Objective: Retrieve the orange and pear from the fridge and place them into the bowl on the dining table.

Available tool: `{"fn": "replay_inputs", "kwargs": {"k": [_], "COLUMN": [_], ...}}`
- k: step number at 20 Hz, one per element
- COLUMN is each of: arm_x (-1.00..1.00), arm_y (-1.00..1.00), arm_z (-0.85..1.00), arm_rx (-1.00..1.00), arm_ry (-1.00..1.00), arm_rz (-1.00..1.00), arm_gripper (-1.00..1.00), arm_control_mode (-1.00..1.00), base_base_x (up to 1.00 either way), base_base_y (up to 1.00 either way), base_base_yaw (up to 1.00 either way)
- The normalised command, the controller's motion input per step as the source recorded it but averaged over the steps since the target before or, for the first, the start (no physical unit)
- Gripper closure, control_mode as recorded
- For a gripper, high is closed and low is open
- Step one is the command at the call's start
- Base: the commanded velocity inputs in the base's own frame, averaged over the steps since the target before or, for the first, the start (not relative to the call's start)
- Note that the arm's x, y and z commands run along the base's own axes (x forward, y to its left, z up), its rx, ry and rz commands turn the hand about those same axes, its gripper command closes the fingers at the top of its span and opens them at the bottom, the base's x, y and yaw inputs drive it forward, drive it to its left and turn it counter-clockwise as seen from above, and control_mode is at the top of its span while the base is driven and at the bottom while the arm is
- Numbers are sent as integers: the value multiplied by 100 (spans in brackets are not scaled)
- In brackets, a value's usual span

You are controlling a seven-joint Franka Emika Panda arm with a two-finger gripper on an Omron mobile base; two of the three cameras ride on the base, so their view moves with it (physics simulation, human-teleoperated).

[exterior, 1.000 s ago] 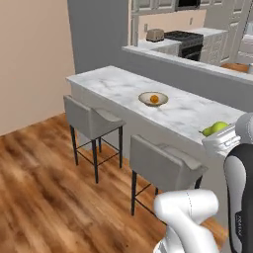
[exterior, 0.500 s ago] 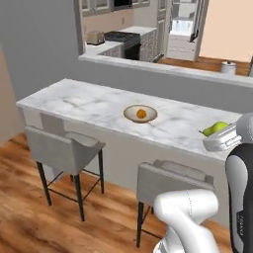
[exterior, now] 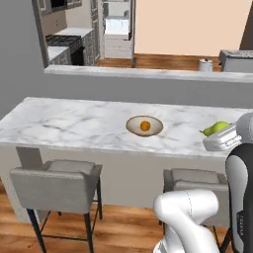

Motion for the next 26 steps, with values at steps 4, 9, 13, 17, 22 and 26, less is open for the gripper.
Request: {"fn": "replay_inputs", "kwargs": {"k": [4,9,13,17,22,26], "arm_x": [0,0,0,0,0,0], "arm_y": [0,0,0,0,0,0], "arm_z": [0,0,0,0,0,0], "arm_rx": [0,0,0,0,0,0], "arm_ry": [0,0,0,0,0,0], "arm_rz": [0,0,0,0,0,0], "arm_gripper": [100,100,100,100,100,100], "arm_control_mode": [100,100,100,100,100,100], "base_base_x": [71,77,88,75,54,27], "base_base_y": [100,78,3,-1,6,0], "base_base_yaw": [-55,-51,-35,-22,-7,-2]}}
